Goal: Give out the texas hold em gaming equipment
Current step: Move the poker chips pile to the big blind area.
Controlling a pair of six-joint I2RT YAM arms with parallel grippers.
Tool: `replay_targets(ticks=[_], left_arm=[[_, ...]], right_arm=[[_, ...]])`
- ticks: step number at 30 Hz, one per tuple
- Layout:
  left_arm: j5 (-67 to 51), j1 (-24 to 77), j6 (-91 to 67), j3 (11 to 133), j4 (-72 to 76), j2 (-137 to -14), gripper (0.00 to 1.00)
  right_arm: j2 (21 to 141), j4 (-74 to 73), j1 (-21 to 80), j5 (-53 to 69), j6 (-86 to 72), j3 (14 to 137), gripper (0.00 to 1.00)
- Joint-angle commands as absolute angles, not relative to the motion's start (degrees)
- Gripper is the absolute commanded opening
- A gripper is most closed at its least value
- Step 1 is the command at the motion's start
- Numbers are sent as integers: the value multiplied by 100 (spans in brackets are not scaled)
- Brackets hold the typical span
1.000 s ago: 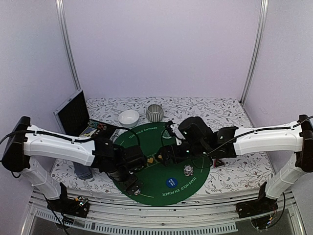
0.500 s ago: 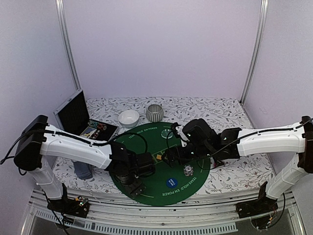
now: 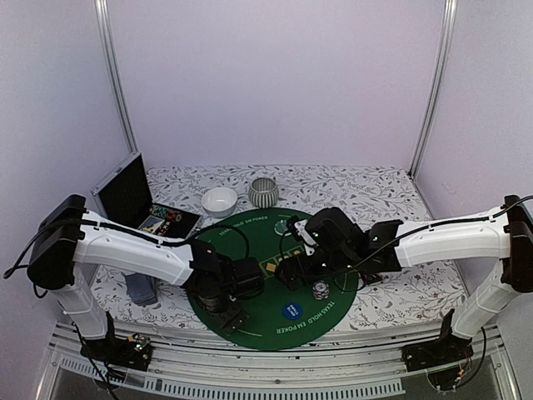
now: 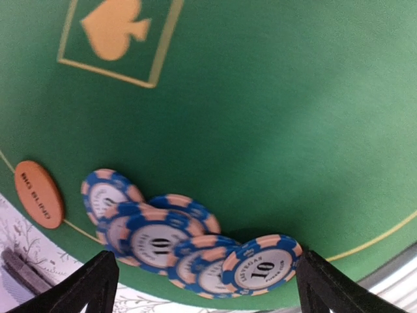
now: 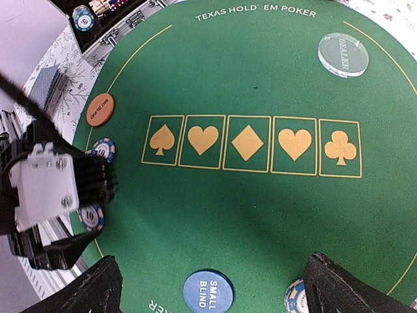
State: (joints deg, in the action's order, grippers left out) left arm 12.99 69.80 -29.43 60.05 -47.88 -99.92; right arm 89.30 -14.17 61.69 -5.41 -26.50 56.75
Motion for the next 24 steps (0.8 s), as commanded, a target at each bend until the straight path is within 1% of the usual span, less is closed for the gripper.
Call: replay_targets(ticks=[1, 5, 13, 19, 24], left_arm=[[2009, 6640, -3188, 5818, -5209, -10040, 96], [2166, 6554, -3186, 5829, -5168, -9885, 95], [2127, 6164, -3066, 5629, -4997, -9706, 93], [1720, 6112, -2809, 5621, -4592, -9331, 93], [1521, 6052, -2785, 5621, -4569, -9077, 94]], right_arm=[[8971, -1483, 6134, -509, -2550, 5873, 99], [9013, -1499, 6135, -494, -2519, 5934, 99], [9105, -1580, 6139, -466, -2464, 6033, 99], [9119, -1630, 6134, -442, -2455, 6033, 99], [9145, -1644, 6134, -388, -2478, 6036, 99]])
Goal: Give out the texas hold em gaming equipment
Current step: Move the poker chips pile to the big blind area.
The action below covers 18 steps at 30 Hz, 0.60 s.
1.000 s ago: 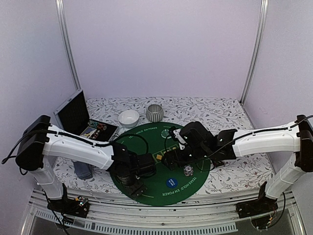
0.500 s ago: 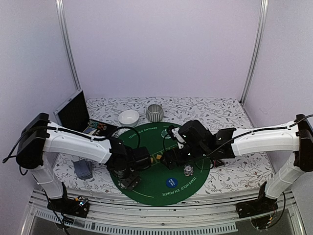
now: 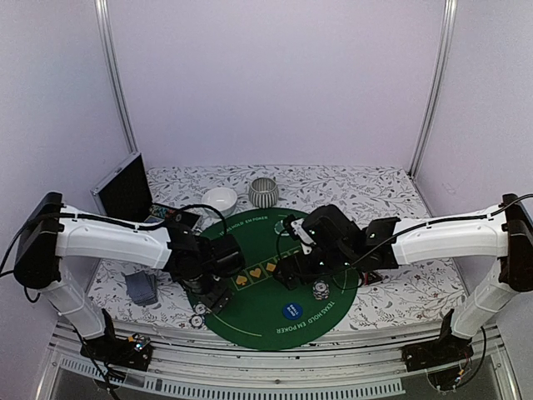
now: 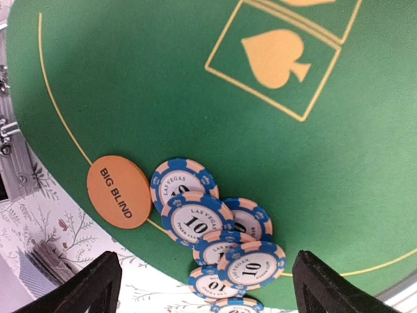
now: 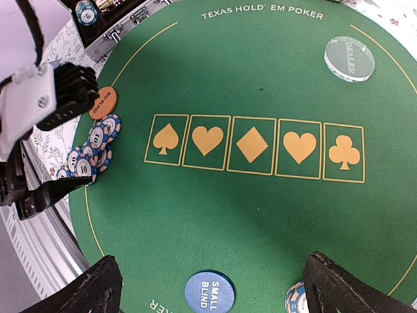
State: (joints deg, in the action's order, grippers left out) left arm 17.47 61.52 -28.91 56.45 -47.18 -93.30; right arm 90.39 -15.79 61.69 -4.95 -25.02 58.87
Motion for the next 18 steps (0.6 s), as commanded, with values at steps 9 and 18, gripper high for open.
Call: replay_targets(ticks=[9, 18], left_arm=[[792, 5935, -3118, 5648, -4910, -8350, 89], [-14, 5988, -4590, 4525, -5301, -7366, 67]], right_arm=[[8875, -1669, 6135, -483, -2484, 6001, 99], [8527, -1681, 6135, -680, -2487, 5738, 99]])
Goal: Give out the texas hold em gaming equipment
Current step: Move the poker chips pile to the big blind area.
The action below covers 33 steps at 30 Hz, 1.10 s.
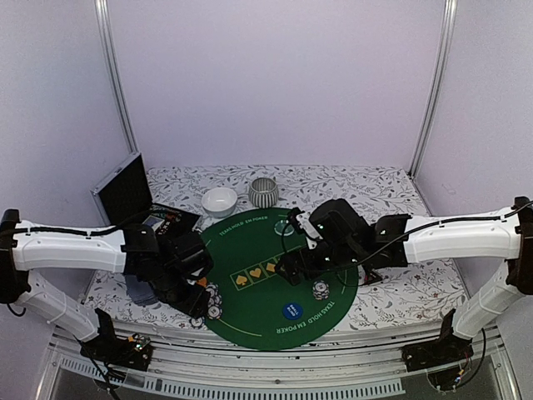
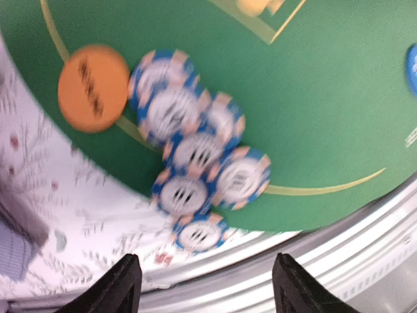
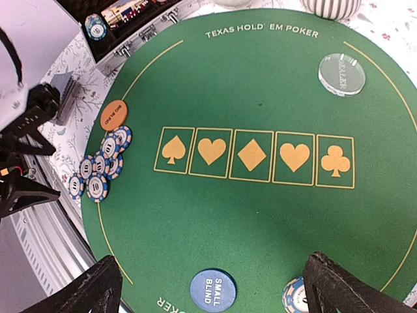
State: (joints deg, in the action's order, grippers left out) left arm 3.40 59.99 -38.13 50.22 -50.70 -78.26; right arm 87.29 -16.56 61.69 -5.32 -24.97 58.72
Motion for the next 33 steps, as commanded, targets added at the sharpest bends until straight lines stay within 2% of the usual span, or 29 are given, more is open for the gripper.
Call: replay_targets(ticks=[1, 5, 14, 22, 33], left_arm=[[-92, 5986, -4664, 4386, -5162, -7242, 63], [-388, 5968, -4682, 3983, -4709, -7269, 50], [-255, 5939, -4371, 3911, -4422, -7993, 33], [79, 5817, -4245, 3858, -4106, -8263, 26], [619, 5590, -4090, 3957, -3978, -8364, 25]], right_arm=[[8526, -1681, 6130, -677, -2483, 5726, 99], [8520, -1679, 6135, -649, -2428, 5682, 99], [8434, -1638, 6134, -720, -2462, 5489, 99], [8541, -1627, 6132, -704, -2427, 5551, 99], [8590, -1631, 6135, -662, -2416, 5606, 99]])
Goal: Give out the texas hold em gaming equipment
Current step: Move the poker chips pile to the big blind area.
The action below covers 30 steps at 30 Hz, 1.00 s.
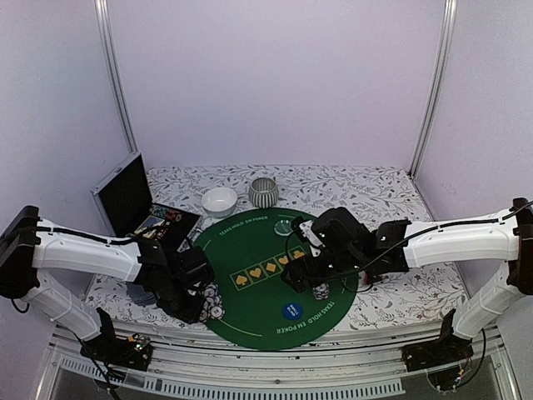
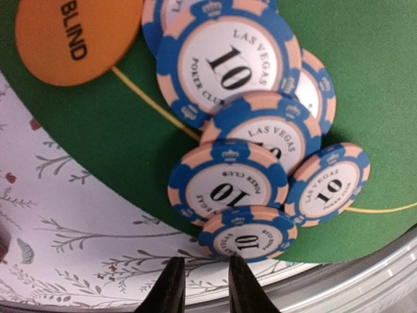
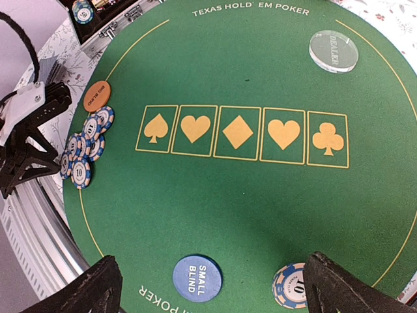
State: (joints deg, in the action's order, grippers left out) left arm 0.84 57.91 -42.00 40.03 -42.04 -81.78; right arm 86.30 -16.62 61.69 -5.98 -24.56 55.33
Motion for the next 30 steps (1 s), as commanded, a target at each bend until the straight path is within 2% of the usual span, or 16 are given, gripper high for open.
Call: replay_targets(ticks=[1, 11, 18, 20, 27, 30], left_arm=[[630, 5554, -4061, 3960, -3959, -8369, 25], [833, 5426, -3898, 4241, -4228, -8044, 25], [859, 5021, -3471, 4779, -4359, -7734, 29], [876, 4781, -3283, 4984, -4367, -7662, 31], [1083, 3528, -2260, 6178, -4563, -7859, 50], [1233, 3036, -1951, 6786, -4685, -8263, 53]], right_arm=[[8587, -1633, 6135, -667, -2417, 5609, 99], [8370, -1670, 6127, -802, -2410, 5625, 99], [7710, -1672, 6034, -1441, -2461, 5374, 99], [7420, -1674, 5994, -1650, -2515, 5249, 99], [6563, -1661, 5501, -1774, -2571, 4740, 99], [6128, -1653, 5311, -2059, -2732, 4511, 99]])
